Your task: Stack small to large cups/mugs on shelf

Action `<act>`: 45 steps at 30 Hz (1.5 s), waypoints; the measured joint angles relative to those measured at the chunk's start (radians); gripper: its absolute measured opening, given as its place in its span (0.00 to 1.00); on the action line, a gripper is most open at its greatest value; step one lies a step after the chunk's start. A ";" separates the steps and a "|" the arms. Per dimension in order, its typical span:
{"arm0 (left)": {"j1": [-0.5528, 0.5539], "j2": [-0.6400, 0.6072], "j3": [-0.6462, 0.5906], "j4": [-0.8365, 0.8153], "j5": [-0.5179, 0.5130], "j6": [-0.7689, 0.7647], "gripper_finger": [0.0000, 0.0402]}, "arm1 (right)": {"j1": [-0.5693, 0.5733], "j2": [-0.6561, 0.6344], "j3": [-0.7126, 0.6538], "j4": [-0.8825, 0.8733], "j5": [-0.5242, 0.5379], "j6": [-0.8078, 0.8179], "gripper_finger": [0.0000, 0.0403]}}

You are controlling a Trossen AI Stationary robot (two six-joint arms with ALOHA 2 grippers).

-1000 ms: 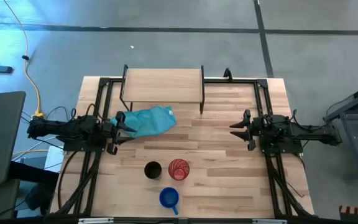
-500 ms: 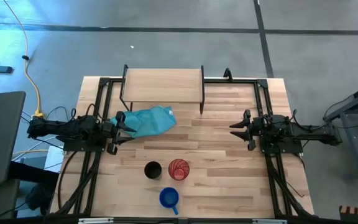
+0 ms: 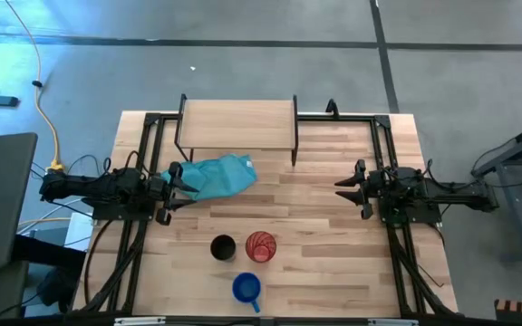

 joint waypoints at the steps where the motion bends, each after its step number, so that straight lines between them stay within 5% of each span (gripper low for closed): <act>1: 0.000 0.000 0.000 0.000 0.000 0.000 0.34 | 0.000 0.000 0.000 0.000 0.000 0.000 0.29; 19: 0.000 0.000 0.000 0.001 -0.001 0.004 0.34 | 0.000 0.000 -0.001 0.014 0.015 -0.004 0.29; 31: 0.000 0.000 0.000 0.006 -0.103 0.044 0.34 | 0.000 0.000 -0.001 0.056 0.020 0.595 0.29; 36: 0.000 0.000 0.000 0.058 -0.097 -0.292 0.34 | 0.000 0.000 -0.001 0.116 0.053 0.858 0.29; 39: 0.000 0.000 0.000 0.083 -0.106 -0.511 0.34 | 0.000 0.000 -0.001 0.151 0.071 0.826 0.29; 45: 0.000 0.000 0.000 0.225 -0.092 -0.658 0.34 | 0.000 0.000 -0.001 0.161 0.075 0.827 0.29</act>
